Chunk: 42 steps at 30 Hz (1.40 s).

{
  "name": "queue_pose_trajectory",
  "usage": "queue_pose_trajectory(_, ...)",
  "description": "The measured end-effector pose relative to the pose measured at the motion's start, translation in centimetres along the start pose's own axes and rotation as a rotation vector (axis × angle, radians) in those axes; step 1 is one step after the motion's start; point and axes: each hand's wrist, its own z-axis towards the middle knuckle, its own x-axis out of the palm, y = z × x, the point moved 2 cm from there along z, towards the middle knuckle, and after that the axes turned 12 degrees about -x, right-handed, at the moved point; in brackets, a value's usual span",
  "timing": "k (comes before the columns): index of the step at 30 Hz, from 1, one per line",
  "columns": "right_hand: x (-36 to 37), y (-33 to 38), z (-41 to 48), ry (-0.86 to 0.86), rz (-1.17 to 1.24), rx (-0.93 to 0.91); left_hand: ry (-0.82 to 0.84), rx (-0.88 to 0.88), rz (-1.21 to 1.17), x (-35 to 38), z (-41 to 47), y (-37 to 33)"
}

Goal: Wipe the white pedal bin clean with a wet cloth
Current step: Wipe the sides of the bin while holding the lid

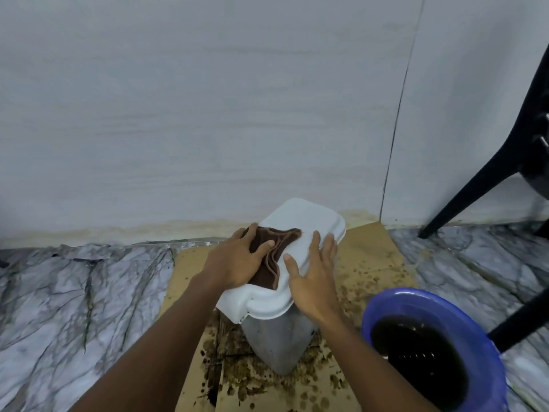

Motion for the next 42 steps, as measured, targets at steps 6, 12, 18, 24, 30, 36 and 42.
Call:
queue_pose_trajectory(6, 0.0, 0.2, 0.4, -0.044, 0.128, 0.061, 0.026, -0.036, -0.112, -0.5, 1.0, -0.9)
queue_pose_trajectory(12, 0.3, -0.7, 1.0, -0.183, 0.188, 0.036, 0.035, -0.127, -0.229, -0.9, 1.7, -1.0)
queue_pose_trajectory(18, -1.6, -0.3, 5.1, -0.101, 0.290, -0.091, -0.099, -0.204, -0.333, -0.5, -0.5, -1.4)
queue_pose_trajectory(24, -4.2, -1.0, 7.2, 0.058, 0.391, -0.206, -0.246, -0.343, -0.393, 1.2, -2.9, -3.4)
queue_pose_trajectory(30, -4.2, -2.0, 7.3, 0.056, 0.420, -0.304, -0.291, -0.311, -0.287, 0.4, -2.3, -4.0)
queue_pose_trajectory(36, -1.9, -2.0, 7.0, 0.255, 0.263, -0.208, -0.178, -0.319, -0.257, 1.9, -1.2, -1.8)
queue_pose_trajectory(42, -1.4, -1.0, 5.4, 0.217, -0.130, -0.292, -0.238, -0.005, -0.027, 2.2, -0.8, -0.3)
